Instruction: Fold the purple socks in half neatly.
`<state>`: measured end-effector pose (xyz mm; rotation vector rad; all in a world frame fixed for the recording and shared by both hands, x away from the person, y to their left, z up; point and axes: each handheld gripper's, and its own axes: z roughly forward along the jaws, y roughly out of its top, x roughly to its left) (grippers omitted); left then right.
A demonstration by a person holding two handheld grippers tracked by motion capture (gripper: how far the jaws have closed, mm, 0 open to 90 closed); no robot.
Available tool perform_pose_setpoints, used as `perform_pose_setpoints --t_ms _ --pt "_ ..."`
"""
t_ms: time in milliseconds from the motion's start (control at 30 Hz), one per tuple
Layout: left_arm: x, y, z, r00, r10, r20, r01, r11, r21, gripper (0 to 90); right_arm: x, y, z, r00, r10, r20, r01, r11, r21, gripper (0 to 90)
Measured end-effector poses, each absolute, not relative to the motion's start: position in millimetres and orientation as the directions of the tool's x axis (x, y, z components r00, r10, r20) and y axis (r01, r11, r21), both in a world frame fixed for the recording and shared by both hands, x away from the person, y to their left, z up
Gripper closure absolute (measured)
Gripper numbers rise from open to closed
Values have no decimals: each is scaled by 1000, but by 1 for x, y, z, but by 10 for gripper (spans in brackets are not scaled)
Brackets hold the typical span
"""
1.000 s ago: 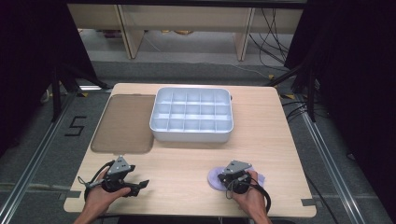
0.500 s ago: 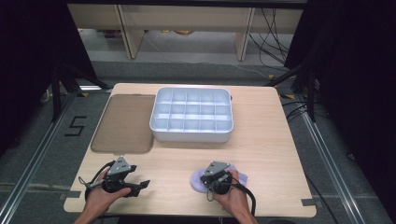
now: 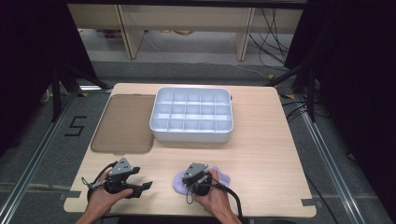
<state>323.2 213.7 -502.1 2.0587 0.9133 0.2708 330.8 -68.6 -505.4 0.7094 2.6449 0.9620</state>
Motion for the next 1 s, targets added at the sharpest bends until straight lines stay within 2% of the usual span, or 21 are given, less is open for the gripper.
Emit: perform_pose_setpoints --t_ms 133,300,500,700,933,1000 --pt "322 211 -502 710 685 -162 524 -361 772 261 332 -62 -506 -862 504 -63 344 670 658 900" --pt "322 209 -503 732 667 -138 510 -402 760 265 332 -58 -507 -873 484 -58 331 676 659 900" --pt "321 206 -503 738 657 -155 514 -399 760 254 332 -62 -502 -867 496 -47 336 652 679 894" --pt "321 198 -503 732 645 -220 534 -343 773 254 331 -88 -485 -835 550 -13 370 580 726 892" --pt "325 182 -504 754 610 -242 529 -347 774 315 329 -121 -475 -797 603 -3 402 535 744 887" --pt "328 173 -505 762 599 -246 525 -349 776 356 331 -128 -474 -800 600 -23 381 536 754 885"
